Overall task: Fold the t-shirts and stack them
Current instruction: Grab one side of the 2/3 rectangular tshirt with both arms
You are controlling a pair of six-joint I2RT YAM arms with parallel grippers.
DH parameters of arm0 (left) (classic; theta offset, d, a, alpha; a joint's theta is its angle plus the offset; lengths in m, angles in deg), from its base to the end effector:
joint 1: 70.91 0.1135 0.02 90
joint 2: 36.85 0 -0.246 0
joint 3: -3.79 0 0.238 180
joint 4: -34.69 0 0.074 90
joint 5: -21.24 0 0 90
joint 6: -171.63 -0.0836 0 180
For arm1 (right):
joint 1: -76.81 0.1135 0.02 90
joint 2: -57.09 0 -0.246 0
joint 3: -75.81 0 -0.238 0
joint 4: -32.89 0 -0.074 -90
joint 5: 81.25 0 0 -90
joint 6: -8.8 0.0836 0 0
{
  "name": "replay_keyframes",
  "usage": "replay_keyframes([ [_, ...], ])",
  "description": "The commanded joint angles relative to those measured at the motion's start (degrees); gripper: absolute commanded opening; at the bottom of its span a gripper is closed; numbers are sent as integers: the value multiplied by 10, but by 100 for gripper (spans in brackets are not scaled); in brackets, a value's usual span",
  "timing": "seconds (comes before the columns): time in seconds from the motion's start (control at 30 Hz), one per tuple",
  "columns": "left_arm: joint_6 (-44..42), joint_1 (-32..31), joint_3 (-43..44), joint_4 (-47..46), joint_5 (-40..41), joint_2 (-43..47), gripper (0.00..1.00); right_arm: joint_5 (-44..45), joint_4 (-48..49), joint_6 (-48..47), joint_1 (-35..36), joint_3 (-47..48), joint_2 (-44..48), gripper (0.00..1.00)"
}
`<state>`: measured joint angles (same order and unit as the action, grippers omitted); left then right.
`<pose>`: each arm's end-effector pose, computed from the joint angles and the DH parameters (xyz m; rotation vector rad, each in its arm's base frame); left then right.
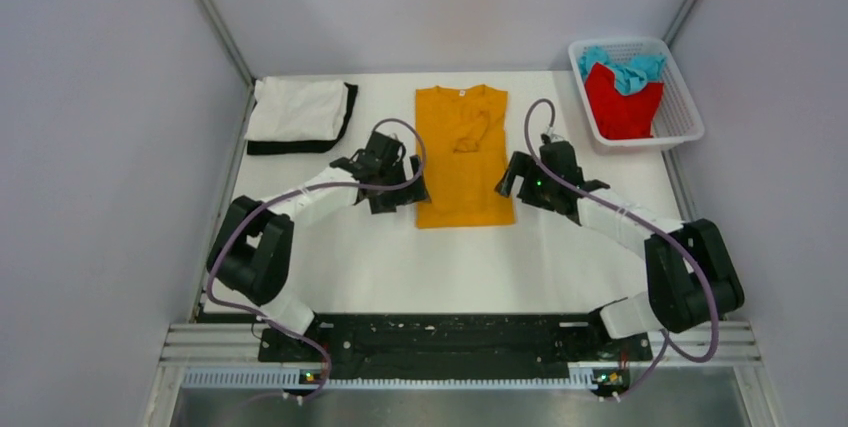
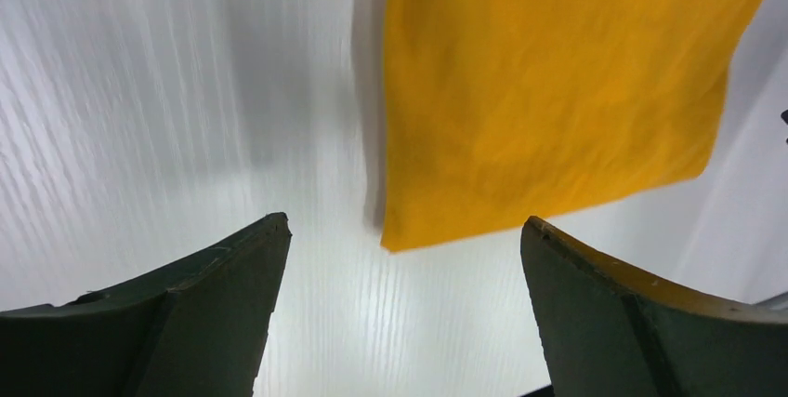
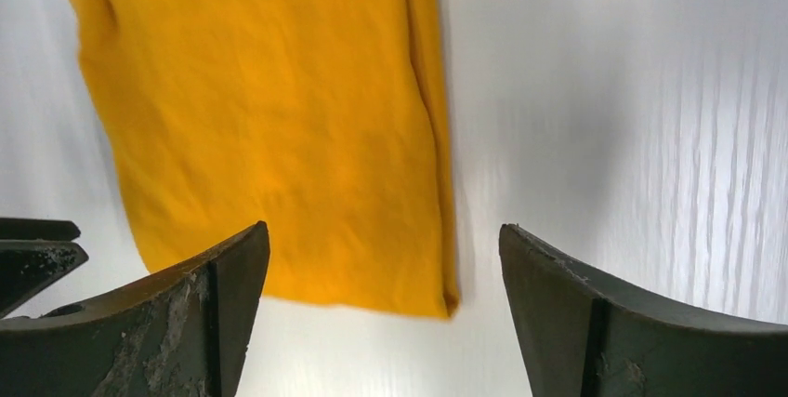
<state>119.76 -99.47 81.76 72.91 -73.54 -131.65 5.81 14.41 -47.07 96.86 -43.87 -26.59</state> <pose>0.3116 -0.1775 0.1608 -0.1845 2.6174 -0.5455 0.3073 0.1167 0.1586 0.2625 2.3468 0.5345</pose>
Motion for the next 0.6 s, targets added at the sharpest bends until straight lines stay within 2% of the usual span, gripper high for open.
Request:
replay_keyframes([
  [0.0, 54, -19, -91, -68, -51, 45, 99, -34, -21, 19, -2, -72, 63, 93],
  [0.23, 84, -30, -137, -104, -56, 44, 96, -57, -2, 43, -1, -120, 78, 96],
  [0.27, 86, -31, -137, -104, -51, 39, 94, -61, 3, 44, -1, -124, 76, 96],
  [0.37, 90, -36, -132, -105, -51, 19, 77, -66, 14, 49, -1, -131, 70, 96],
  [0.47, 94, -43, -128, -110, -61, 4, 60, -73, 22, 53, -2, -131, 58, 88],
  [0.57, 96, -51, -123, -108, -55, -6, 54, -77, 33, 64, -2, -135, 45, 71],
])
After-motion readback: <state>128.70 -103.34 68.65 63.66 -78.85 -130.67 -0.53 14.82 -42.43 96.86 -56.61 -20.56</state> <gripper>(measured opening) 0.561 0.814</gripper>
